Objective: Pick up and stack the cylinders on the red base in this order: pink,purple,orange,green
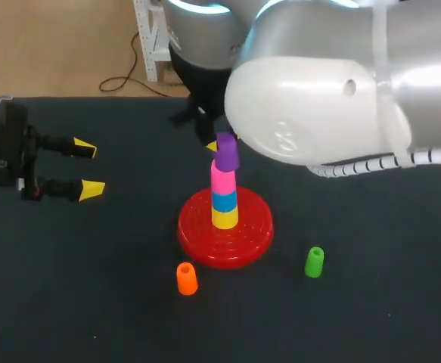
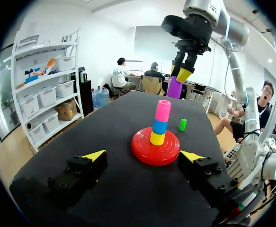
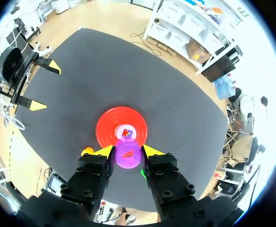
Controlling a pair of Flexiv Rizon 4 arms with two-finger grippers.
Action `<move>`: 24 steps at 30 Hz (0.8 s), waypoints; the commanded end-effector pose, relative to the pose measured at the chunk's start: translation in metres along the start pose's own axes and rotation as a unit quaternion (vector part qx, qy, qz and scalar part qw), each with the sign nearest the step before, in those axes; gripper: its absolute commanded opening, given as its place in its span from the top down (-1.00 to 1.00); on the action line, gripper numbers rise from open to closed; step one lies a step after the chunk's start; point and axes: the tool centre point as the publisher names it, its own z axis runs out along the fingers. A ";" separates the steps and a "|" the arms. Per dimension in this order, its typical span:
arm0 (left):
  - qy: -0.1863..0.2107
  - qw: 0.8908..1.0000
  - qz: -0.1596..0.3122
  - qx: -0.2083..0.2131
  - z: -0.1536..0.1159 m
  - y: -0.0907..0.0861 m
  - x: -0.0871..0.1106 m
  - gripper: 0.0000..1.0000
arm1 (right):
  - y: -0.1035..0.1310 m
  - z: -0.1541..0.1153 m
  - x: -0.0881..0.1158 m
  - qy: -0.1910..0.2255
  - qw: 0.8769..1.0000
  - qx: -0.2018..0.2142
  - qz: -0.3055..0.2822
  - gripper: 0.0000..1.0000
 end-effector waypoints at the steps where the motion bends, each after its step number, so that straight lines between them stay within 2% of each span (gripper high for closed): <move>1: -0.002 1.000 0.001 -0.001 0.000 0.000 0.001 -1.00 | -0.001 0.004 -0.001 0.001 1.000 0.003 0.001 1.00; 24: -0.002 1.000 0.001 -0.001 0.000 0.000 0.001 -1.00 | 0.007 0.018 -0.008 -0.005 1.000 0.015 0.001 1.00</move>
